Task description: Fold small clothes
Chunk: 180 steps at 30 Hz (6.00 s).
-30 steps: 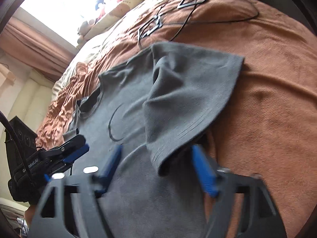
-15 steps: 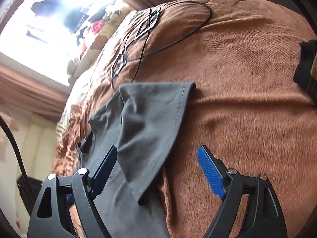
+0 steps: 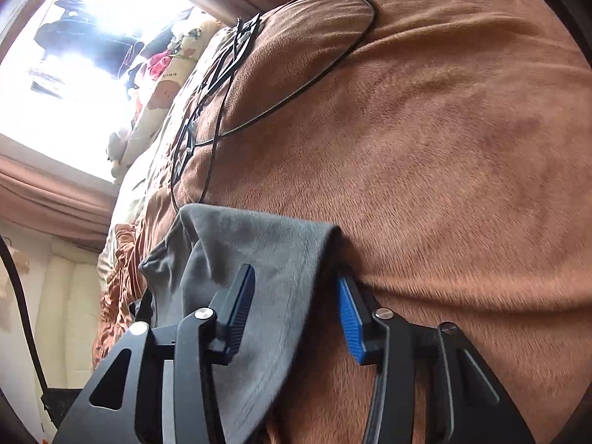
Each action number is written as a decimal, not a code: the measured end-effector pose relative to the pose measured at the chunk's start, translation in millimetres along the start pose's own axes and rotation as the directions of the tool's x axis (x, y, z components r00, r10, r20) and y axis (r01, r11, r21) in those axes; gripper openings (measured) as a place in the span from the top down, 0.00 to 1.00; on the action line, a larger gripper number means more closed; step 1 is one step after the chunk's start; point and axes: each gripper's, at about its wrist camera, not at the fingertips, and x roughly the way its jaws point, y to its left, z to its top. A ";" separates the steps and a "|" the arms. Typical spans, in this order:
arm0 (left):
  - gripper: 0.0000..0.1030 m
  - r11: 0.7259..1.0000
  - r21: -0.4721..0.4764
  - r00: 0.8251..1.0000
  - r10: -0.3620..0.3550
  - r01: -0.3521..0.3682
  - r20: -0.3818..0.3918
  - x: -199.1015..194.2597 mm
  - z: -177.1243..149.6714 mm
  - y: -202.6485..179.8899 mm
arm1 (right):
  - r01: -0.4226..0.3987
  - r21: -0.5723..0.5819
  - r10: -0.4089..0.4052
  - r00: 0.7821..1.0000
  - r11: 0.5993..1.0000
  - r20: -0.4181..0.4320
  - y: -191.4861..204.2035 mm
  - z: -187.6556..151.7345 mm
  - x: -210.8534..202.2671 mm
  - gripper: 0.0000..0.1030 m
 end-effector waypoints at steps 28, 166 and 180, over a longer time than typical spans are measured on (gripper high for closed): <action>0.24 0.998 -0.037 0.998 0.057 -0.056 0.025 -30.1 10.0 61.9 | -0.181 -0.383 0.177 0.983 0.906 -0.047 169.4 -28.8 -14.3 0.98; 0.01 0.953 0.088 0.953 0.279 -0.290 0.122 -220.0 -94.8 96.1 | 0.325 -0.681 -0.418 0.908 0.656 0.030 186.4 -173.7 -160.0 0.00; 0.01 0.957 0.021 0.937 0.278 -0.289 0.213 -333.4 -169.3 108.2 | 0.271 -0.670 -0.312 0.948 0.691 0.062 162.5 -231.6 -279.8 0.00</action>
